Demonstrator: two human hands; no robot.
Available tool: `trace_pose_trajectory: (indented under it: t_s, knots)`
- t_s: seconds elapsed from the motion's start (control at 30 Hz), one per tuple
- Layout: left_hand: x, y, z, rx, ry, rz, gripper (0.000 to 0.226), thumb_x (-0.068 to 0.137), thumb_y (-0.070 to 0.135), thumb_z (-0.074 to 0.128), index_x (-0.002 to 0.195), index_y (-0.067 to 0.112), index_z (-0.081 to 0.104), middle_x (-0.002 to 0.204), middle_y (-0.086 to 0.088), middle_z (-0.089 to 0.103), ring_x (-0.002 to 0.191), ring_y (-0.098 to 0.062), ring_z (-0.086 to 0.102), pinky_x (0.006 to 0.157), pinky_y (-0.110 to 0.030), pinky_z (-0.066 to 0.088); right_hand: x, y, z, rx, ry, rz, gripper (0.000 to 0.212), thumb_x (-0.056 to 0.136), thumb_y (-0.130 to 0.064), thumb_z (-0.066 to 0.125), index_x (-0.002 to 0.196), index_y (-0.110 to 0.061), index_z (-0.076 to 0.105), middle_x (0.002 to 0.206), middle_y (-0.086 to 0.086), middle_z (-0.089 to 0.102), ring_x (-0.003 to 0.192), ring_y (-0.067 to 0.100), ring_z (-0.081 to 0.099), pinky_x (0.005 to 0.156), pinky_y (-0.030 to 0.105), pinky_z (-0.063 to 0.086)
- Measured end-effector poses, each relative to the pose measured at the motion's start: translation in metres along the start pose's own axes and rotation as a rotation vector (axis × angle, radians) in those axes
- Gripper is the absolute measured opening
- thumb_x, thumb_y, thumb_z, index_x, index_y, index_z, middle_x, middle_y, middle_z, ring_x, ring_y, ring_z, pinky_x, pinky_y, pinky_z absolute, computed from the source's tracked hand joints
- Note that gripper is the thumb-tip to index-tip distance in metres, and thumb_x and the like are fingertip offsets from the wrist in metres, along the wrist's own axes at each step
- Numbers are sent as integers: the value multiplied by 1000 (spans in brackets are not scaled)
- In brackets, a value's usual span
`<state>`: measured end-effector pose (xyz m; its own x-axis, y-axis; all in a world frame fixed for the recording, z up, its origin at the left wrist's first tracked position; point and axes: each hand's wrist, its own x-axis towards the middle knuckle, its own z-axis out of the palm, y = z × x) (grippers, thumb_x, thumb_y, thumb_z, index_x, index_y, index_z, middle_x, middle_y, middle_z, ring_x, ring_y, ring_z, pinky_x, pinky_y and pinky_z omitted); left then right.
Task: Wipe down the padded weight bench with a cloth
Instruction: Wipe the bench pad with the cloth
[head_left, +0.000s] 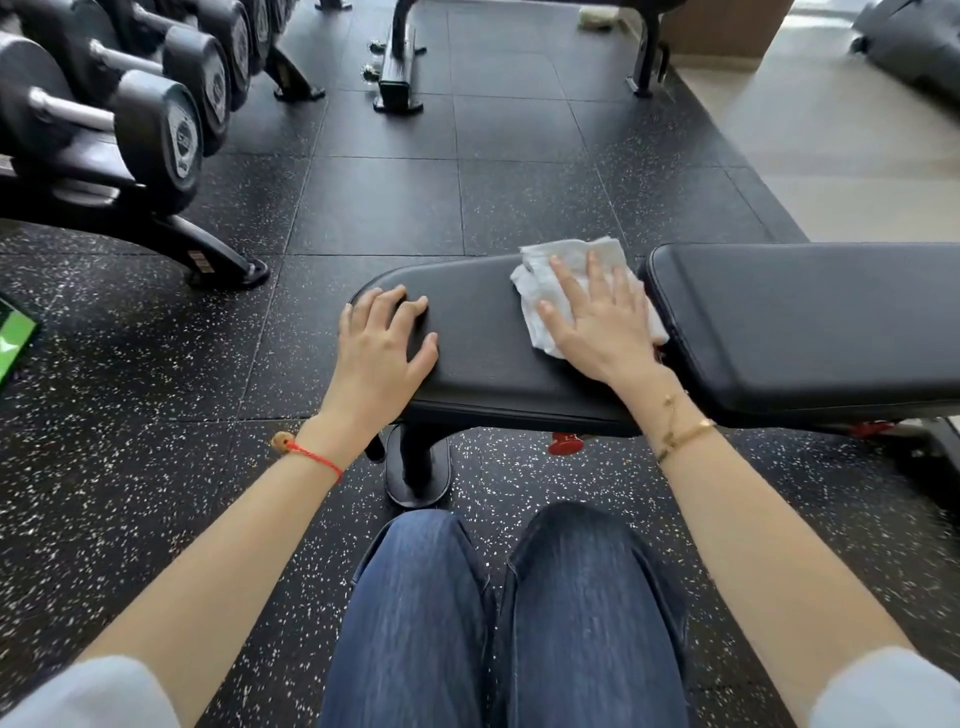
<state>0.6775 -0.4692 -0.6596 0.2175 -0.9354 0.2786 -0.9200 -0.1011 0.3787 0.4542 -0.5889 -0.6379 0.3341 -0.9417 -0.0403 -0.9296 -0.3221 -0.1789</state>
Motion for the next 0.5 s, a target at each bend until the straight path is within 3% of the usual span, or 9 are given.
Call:
trace_pose_trajectory:
  t_s: [0.13,0.23,0.37,0.5]
  knots:
    - [-1,-1,1,4,8,-3,43,98,28,52,137,10,53,147,-13,44,140,-34,32,118,-50,17,-10,-36,10,-42,10,-188,59,101,-56,21,155,-43,1,165,3,-8,151,28,-11,120,48,-9]
    - [-2,-2,1,1,23,0,41,99,24,50,137,11,53,147,-13,44,140,-33,32,118,-49,17,-45,-19,15,-49,36,-260,59,101,-54,19,155,-42,-2,165,2,-7,151,26,-12,121,45,-9]
    - [-2,-3,3,0,22,-1,41,99,23,48,139,12,52,148,-12,43,141,-32,31,119,-51,16,-48,13,13,-33,43,-157,58,102,-52,19,155,-39,-1,165,2,-5,152,24,-9,121,42,-9]
    - [-1,-1,3,-5,30,-6,40,99,22,48,138,14,52,148,-10,43,141,-31,31,119,-50,15,17,3,1,14,6,17,59,102,-54,22,156,-38,7,166,4,-3,151,30,-7,121,49,-6]
